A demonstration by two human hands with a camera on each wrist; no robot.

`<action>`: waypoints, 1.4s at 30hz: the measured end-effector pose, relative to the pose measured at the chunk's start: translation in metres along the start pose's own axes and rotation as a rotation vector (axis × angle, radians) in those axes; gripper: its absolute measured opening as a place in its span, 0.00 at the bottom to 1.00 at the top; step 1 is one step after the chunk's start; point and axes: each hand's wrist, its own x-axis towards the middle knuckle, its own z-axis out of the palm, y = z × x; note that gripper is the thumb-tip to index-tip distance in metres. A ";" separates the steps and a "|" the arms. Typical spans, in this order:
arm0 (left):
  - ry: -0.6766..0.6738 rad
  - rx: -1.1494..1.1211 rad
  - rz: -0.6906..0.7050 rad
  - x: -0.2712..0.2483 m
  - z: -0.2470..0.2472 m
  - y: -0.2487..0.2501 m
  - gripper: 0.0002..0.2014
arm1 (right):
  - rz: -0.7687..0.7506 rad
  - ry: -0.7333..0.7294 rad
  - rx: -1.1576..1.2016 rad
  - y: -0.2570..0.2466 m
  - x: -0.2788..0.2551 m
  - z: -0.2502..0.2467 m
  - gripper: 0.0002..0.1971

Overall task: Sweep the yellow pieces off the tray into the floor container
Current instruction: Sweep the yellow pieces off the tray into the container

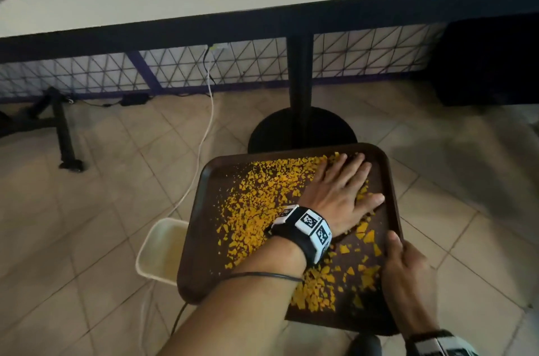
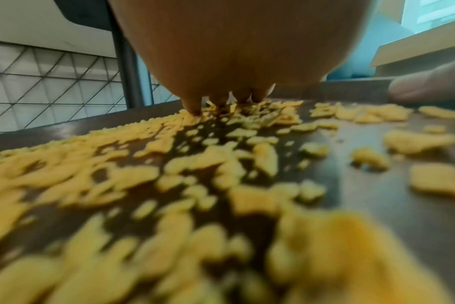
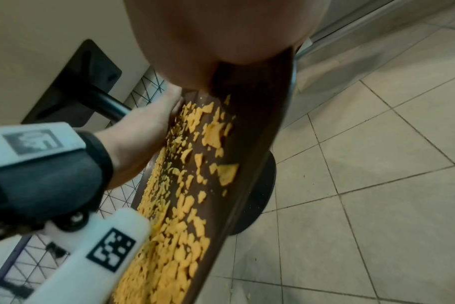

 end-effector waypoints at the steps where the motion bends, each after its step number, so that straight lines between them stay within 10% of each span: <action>1: -0.001 -0.005 -0.021 -0.004 0.002 -0.008 0.40 | -0.003 -0.008 0.005 0.001 0.001 0.000 0.21; 12: -0.041 -0.122 -0.395 -0.080 0.006 -0.091 0.40 | 0.005 -0.017 0.110 -0.002 -0.003 0.001 0.18; 20: 0.034 -0.078 0.077 -0.022 -0.007 0.021 0.33 | -0.050 0.046 0.051 -0.006 -0.004 0.009 0.22; 33: -0.115 -0.087 -0.376 -0.107 0.025 -0.094 0.36 | -0.006 0.054 0.048 0.008 0.005 0.008 0.23; 42: -0.070 -0.099 -0.086 -0.030 -0.008 -0.054 0.37 | -0.039 0.057 0.019 0.007 0.003 0.013 0.23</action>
